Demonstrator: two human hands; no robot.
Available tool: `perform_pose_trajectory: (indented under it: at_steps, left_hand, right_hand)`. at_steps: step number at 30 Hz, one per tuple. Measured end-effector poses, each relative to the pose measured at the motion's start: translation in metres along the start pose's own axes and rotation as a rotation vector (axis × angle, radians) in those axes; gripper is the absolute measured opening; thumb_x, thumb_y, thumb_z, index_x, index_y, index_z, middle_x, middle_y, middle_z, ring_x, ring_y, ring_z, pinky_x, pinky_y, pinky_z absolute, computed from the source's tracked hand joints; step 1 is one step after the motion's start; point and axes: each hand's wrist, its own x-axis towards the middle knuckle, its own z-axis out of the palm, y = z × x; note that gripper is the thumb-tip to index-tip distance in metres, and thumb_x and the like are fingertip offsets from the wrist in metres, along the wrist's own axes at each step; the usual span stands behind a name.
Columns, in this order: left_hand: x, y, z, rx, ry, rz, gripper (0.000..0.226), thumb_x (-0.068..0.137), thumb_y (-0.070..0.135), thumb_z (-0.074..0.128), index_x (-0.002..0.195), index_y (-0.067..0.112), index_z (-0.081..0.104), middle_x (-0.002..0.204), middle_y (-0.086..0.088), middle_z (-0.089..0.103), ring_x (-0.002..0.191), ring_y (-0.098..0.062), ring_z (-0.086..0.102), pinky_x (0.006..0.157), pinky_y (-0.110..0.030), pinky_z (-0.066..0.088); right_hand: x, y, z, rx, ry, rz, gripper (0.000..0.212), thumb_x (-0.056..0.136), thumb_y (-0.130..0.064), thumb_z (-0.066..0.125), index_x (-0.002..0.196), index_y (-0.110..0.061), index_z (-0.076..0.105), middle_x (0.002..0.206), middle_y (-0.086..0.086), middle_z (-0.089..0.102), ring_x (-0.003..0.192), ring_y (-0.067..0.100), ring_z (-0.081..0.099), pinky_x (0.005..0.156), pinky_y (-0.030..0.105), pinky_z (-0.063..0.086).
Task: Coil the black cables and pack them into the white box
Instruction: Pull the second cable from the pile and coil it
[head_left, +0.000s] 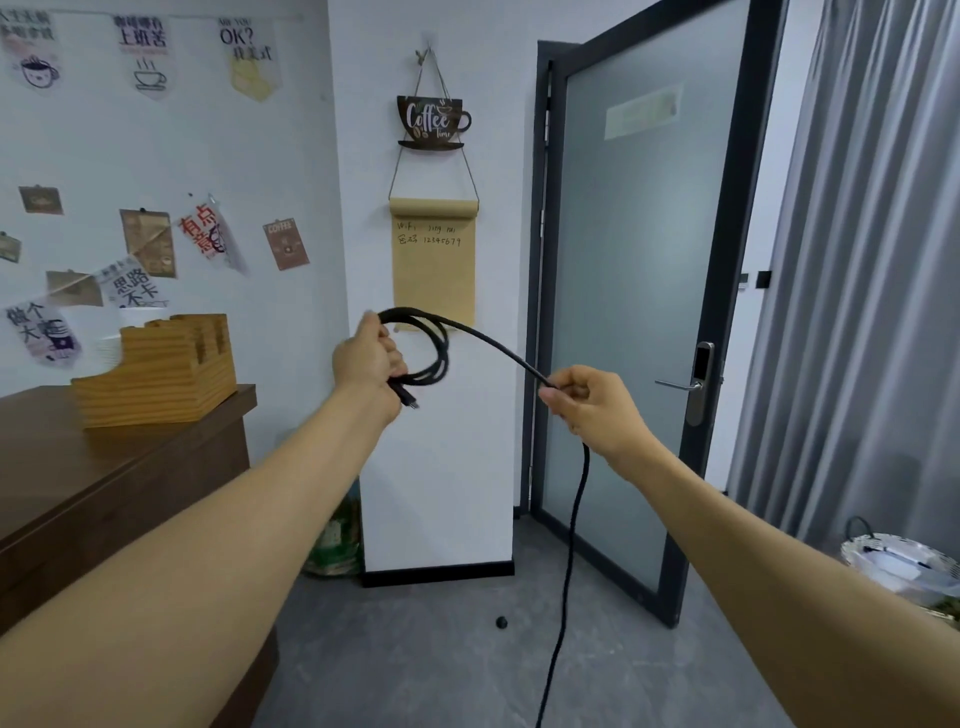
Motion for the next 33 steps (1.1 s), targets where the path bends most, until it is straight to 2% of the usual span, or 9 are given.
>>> perform_pose_trajectory:
  at_steps: [3,6,9,12,18,21,24,31,33]
  left_hand:
    - [0.015,0.018,-0.013,-0.010,0.121,0.021,0.035,0.095,0.018,0.047,0.061,0.015,0.039,0.037,0.009,0.029,0.028,-0.005,0.019,0.032,-0.015,0.019]
    - [0.018,0.017,-0.018,0.065,0.176,0.048,0.037,0.097,0.025,0.046,0.061,0.015,0.040,0.042,0.007,0.032,0.028,-0.005,0.024,0.034,-0.016,0.024]
    - [0.020,0.008,-0.014,0.297,0.183,0.190,0.040,0.100,0.035,0.039,0.065,0.015,0.038,0.058,0.002,0.037,0.045,-0.012,0.035,0.049,-0.023,0.034]
    - [0.022,0.003,-0.011,0.459,0.147,0.354,0.039,0.100,0.038,0.035,0.068,0.016,0.039,0.067,0.001,0.040,0.059,-0.015,0.039,0.064,-0.031,0.037]
    - [0.013,-0.008,-0.001,0.629,0.054,0.463,0.035,0.101,0.036,0.033,0.077,0.013,0.042,0.072,0.003,0.043,0.067,-0.015,0.042,0.057,-0.024,0.034]
    - [0.006,-0.013,0.007,0.741,-0.046,0.513,0.032,0.102,0.036,0.031,0.086,0.010,0.041,0.070,0.005,0.040,0.060,-0.009,0.038,0.054,-0.024,0.031]
    - [0.002,-0.016,0.011,0.831,-0.235,0.503,0.037,0.101,0.036,0.033,0.070,0.017,0.036,0.062,0.004,0.034,0.052,-0.011,0.032,0.050,-0.025,0.027]
    - [-0.019,-0.027,0.013,0.861,-0.616,0.279,0.036,0.102,0.028,0.034,0.071,0.014,0.045,0.059,0.003,0.046,0.050,-0.007,0.040,0.053,-0.019,0.036]
    - [-0.023,-0.029,0.015,0.883,-0.680,0.237,0.038,0.101,0.032,0.036,0.070,0.011,0.044,0.055,0.002,0.047,0.050,-0.009,0.042,0.055,-0.021,0.037]
  right_hand:
    - [-0.005,0.015,-0.008,0.057,0.112,0.015,0.006,0.090,-0.012,0.061,0.085,-0.012,0.064,0.066,-0.003,0.057,0.052,-0.005,0.052,0.054,0.008,0.040]
    - [-0.001,0.014,-0.008,-0.035,0.183,-0.060,0.011,0.091,-0.010,0.060,0.093,-0.013,0.070,0.067,-0.005,0.057,0.065,0.010,0.055,0.067,0.020,0.046]
    - [0.005,-0.001,-0.001,-0.419,0.164,-0.123,0.021,0.094,-0.015,0.053,0.104,-0.018,0.071,0.086,-0.007,0.063,0.078,0.014,0.056,0.074,0.031,0.048]
    - [0.007,-0.018,0.006,-0.874,0.096,-0.245,0.028,0.094,-0.015,0.046,0.106,-0.022,0.070,0.104,-0.002,0.062,0.093,0.021,0.059,0.068,0.029,0.044]
    - [0.011,-0.042,0.020,-1.314,-0.054,-0.468,0.012,0.088,-0.013,0.058,0.090,-0.017,0.069,0.091,-0.002,0.058,0.078,0.020,0.059,0.047,0.022,0.023]
    - [0.011,-0.058,0.021,-1.268,-0.221,-0.540,0.016,0.092,-0.030,0.056,0.095,-0.022,0.069,0.089,-0.007,0.052,0.076,0.015,0.050,0.049,0.023,0.025]
    - [0.010,-0.073,0.019,-1.101,-0.347,-0.527,0.019,0.091,-0.039,0.055,0.096,-0.027,0.070,0.087,-0.010,0.051,0.081,0.010,0.050,0.062,0.027,0.038]
    - [0.020,-0.081,0.009,-0.626,-0.360,-0.356,0.009,0.077,-0.031,0.075,0.082,-0.024,0.072,0.076,-0.011,0.062,0.072,0.008,0.052,0.077,0.034,0.047]
    - [0.021,-0.079,0.009,-0.546,-0.337,-0.350,0.020,0.072,-0.027,0.080,0.082,-0.022,0.063,0.073,-0.008,0.064,0.071,0.008,0.055,0.076,0.035,0.049]
